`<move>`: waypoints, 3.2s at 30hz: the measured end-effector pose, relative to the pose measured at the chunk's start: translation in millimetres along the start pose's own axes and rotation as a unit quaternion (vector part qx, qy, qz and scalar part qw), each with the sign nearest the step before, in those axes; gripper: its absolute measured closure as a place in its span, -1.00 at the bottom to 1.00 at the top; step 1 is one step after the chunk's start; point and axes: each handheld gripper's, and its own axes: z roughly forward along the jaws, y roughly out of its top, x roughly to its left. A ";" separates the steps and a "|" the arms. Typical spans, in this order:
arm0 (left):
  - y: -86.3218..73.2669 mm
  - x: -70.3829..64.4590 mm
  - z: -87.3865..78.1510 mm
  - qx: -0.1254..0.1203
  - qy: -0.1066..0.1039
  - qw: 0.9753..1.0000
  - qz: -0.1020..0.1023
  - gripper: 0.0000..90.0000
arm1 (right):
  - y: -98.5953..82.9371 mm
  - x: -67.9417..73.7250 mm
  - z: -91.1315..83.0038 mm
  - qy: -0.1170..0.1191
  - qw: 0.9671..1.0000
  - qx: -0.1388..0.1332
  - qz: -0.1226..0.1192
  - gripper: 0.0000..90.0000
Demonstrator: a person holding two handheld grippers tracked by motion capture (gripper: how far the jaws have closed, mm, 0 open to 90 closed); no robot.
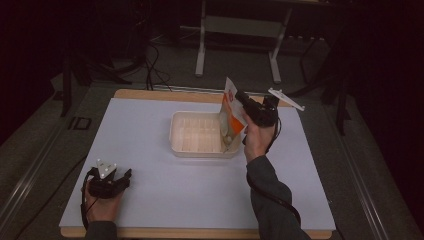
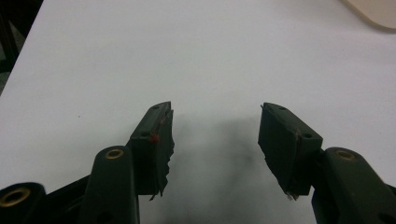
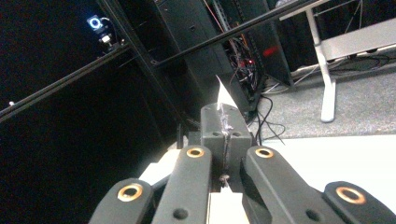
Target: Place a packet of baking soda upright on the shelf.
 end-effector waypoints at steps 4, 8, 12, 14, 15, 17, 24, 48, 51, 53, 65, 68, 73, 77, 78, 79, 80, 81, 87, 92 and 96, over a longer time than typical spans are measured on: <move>0.0 0.1 0.1 0.001 -0.001 1.000 0.000 -0.01 | -4.8 -2.2 -0.2 -0.003 1.000 -0.005 0.002 1.00; 0.0 0.0 0.0 0.001 -0.001 1.000 0.000 -0.01 | -7.2 -2.2 1.2 -0.003 1.000 -0.005 0.001 1.00; 0.0 0.1 0.0 0.001 -0.001 1.000 0.000 -0.01 | -11.7 -1.6 3.1 -0.005 1.000 0.000 -0.003 1.00; 0.0 0.1 0.1 0.001 -0.001 1.000 0.000 -0.01 | -16.6 -1.6 5.3 -0.010 1.000 0.004 -0.004 1.00; 0.1 0.2 0.1 0.001 -0.002 1.000 0.000 -0.01 | -17.7 -1.3 5.9 -0.011 1.000 0.005 -0.003 1.00; 0.1 0.1 0.0 0.001 -0.002 1.000 0.000 -0.01 | -20.3 -1.2 7.4 -0.013 1.000 0.008 -0.007 1.00; 0.0 0.0 -0.1 0.001 -0.001 1.000 0.001 -0.01 | -30.9 -3.0 10.8 -0.020 0.999 0.018 -0.018 1.00; 0.1 0.0 0.2 0.003 -0.002 1.000 0.002 -0.01 | -33.5 -4.1 22.6 -0.053 0.996 0.052 -0.039 0.99; 0.0 -0.1 0.2 0.002 -0.002 1.000 0.001 -0.01 | -29.6 -2.1 25.7 -0.063 0.993 0.074 -0.065 0.81; 0.0 -0.1 0.2 0.002 -0.002 1.000 0.001 -0.01 | -27.5 -0.7 27.1 -0.067 0.990 0.087 -0.084 0.65; 0.0 -0.1 0.1 0.002 -0.002 1.000 0.002 -0.01 | -12.5 16.9 25.8 -0.062 0.972 0.130 -0.188 0.03; 0.0 -0.1 0.2 0.003 -0.002 1.000 0.002 -0.01 | -8.4 21.9 23.2 -0.057 0.967 0.137 -0.207 0.01; 0.0 -0.1 0.2 0.002 -0.001 1.000 0.001 -0.01 | -1.7 27.9 17.2 -0.041 0.962 0.150 -0.226 0.01; 0.0 -0.4 0.1 0.001 0.000 1.000 0.002 -0.01 | 0.8 31.5 13.3 -0.019 0.952 0.175 -0.250 0.01; -0.1 -0.4 0.0 0.001 0.000 1.000 0.002 -0.01 | 1.5 32.3 11.7 -0.015 0.951 0.179 -0.253 0.01; -0.1 -0.4 0.0 0.001 0.000 1.000 0.002 -0.01 | 2.1 33.2 10.0 -0.013 0.948 0.182 -0.259 0.01; -0.1 -0.4 0.0 0.001 0.000 1.000 0.002 -0.01 | 2.9 34.2 8.3 -0.010 0.947 0.185 -0.264 0.01; -0.1 -0.4 -0.1 0.000 0.000 1.000 0.002 -0.01 | 3.6 35.2 6.5 -0.006 0.945 0.187 -0.267 0.01; -0.2 -0.4 -0.3 -0.001 0.001 1.000 0.002 -0.01 | 10.1 39.5 -7.9 0.007 0.939 0.196 -0.284 0.01; -0.2 -0.4 -0.5 -0.001 0.001 1.000 0.002 -0.01 | 16.7 40.9 -23.0 0.015 0.937 0.196 -0.290 0.00; -0.2 -0.6 -0.6 0.000 0.001 1.000 0.002 -0.01 | 20.0 40.5 -36.1 0.017 0.936 0.194 -0.292 -0.01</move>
